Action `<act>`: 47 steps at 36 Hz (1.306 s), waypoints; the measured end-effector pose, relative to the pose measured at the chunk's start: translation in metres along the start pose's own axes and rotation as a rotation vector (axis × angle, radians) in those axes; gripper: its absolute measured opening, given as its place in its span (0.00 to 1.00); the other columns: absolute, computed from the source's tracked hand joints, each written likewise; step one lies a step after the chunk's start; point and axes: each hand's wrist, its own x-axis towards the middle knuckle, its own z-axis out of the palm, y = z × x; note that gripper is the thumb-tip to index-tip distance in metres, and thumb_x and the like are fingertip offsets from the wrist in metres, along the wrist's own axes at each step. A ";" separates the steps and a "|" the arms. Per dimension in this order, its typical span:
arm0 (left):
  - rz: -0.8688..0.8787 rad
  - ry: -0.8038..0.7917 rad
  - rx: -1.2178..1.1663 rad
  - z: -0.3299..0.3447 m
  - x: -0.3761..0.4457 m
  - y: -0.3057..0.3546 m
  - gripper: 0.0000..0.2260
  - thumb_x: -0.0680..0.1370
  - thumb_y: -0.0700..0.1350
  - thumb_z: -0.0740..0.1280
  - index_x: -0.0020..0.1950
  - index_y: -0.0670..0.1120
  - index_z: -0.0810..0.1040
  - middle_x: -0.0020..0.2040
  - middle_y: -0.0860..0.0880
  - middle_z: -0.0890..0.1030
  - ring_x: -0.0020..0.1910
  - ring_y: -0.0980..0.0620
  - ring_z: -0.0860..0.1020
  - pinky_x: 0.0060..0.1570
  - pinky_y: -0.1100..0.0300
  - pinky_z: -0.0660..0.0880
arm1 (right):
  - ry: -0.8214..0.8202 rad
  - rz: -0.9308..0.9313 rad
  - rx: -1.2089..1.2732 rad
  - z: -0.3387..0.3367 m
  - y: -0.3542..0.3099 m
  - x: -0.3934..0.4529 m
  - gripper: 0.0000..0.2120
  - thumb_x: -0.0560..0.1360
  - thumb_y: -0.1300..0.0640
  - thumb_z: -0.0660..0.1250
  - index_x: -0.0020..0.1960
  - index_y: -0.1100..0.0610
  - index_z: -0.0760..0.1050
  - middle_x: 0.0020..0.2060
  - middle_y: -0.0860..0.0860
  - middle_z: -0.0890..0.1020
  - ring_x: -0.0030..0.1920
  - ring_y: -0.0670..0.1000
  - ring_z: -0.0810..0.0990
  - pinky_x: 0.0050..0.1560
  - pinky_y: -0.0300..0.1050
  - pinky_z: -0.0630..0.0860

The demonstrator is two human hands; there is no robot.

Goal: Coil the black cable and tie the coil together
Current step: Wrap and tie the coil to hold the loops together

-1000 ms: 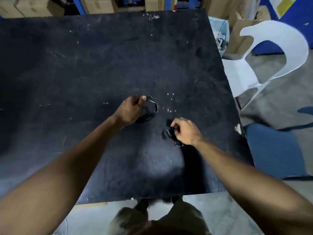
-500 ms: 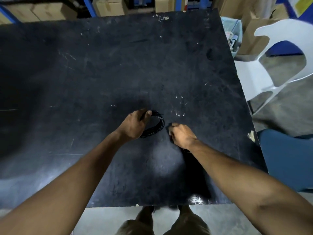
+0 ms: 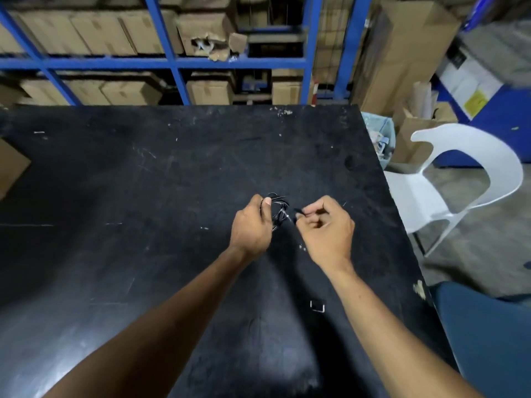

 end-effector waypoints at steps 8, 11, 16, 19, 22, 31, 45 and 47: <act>0.032 0.090 -0.033 -0.011 0.000 0.034 0.15 0.87 0.52 0.53 0.44 0.45 0.65 0.37 0.42 0.80 0.41 0.34 0.78 0.42 0.43 0.74 | 0.147 -0.138 -0.231 0.017 -0.024 -0.009 0.11 0.65 0.70 0.70 0.39 0.57 0.73 0.38 0.49 0.76 0.32 0.50 0.76 0.37 0.45 0.74; 0.071 0.106 -0.020 -0.012 -0.003 0.042 0.14 0.87 0.52 0.53 0.44 0.46 0.64 0.33 0.49 0.76 0.36 0.39 0.76 0.37 0.48 0.69 | 0.215 -0.076 -0.177 0.024 -0.032 -0.004 0.11 0.65 0.70 0.72 0.37 0.58 0.72 0.37 0.50 0.77 0.33 0.52 0.76 0.38 0.44 0.71; 0.133 0.115 0.003 -0.013 -0.008 0.045 0.13 0.87 0.51 0.54 0.45 0.46 0.66 0.35 0.49 0.78 0.33 0.45 0.77 0.34 0.48 0.70 | 0.236 0.125 -0.028 0.033 -0.041 0.004 0.12 0.66 0.66 0.75 0.36 0.56 0.72 0.36 0.51 0.81 0.32 0.47 0.80 0.38 0.34 0.73; 0.160 0.072 0.035 -0.015 -0.010 0.045 0.13 0.87 0.51 0.54 0.46 0.47 0.66 0.36 0.50 0.78 0.33 0.48 0.77 0.34 0.50 0.69 | 0.223 0.243 0.041 0.035 -0.045 0.003 0.11 0.69 0.63 0.77 0.37 0.56 0.74 0.34 0.52 0.84 0.31 0.42 0.80 0.35 0.26 0.70; 0.197 0.023 0.074 -0.017 -0.014 0.046 0.13 0.87 0.51 0.53 0.46 0.48 0.65 0.37 0.51 0.77 0.34 0.50 0.76 0.36 0.53 0.67 | 0.229 0.345 0.120 0.034 -0.050 0.003 0.11 0.70 0.61 0.78 0.37 0.56 0.76 0.28 0.47 0.82 0.29 0.37 0.80 0.35 0.28 0.70; 0.250 -0.039 0.185 -0.018 -0.016 0.051 0.12 0.87 0.51 0.51 0.47 0.48 0.65 0.41 0.49 0.79 0.37 0.44 0.78 0.41 0.45 0.75 | 0.177 0.681 0.854 0.022 -0.062 -0.002 0.14 0.74 0.72 0.72 0.37 0.59 0.73 0.27 0.49 0.81 0.29 0.46 0.81 0.33 0.39 0.77; 0.312 -0.086 0.193 -0.019 -0.020 0.057 0.12 0.87 0.52 0.50 0.48 0.49 0.65 0.38 0.56 0.74 0.34 0.51 0.74 0.44 0.55 0.66 | -0.003 0.747 1.220 0.001 -0.057 -0.005 0.10 0.77 0.72 0.69 0.40 0.59 0.77 0.42 0.57 0.88 0.45 0.53 0.88 0.55 0.45 0.84; 0.286 -0.073 0.152 -0.019 -0.019 0.056 0.13 0.87 0.53 0.50 0.48 0.47 0.65 0.37 0.53 0.76 0.34 0.48 0.77 0.40 0.49 0.72 | -0.006 0.766 1.216 0.000 -0.058 -0.005 0.09 0.76 0.70 0.70 0.41 0.59 0.79 0.44 0.57 0.88 0.46 0.52 0.89 0.56 0.45 0.84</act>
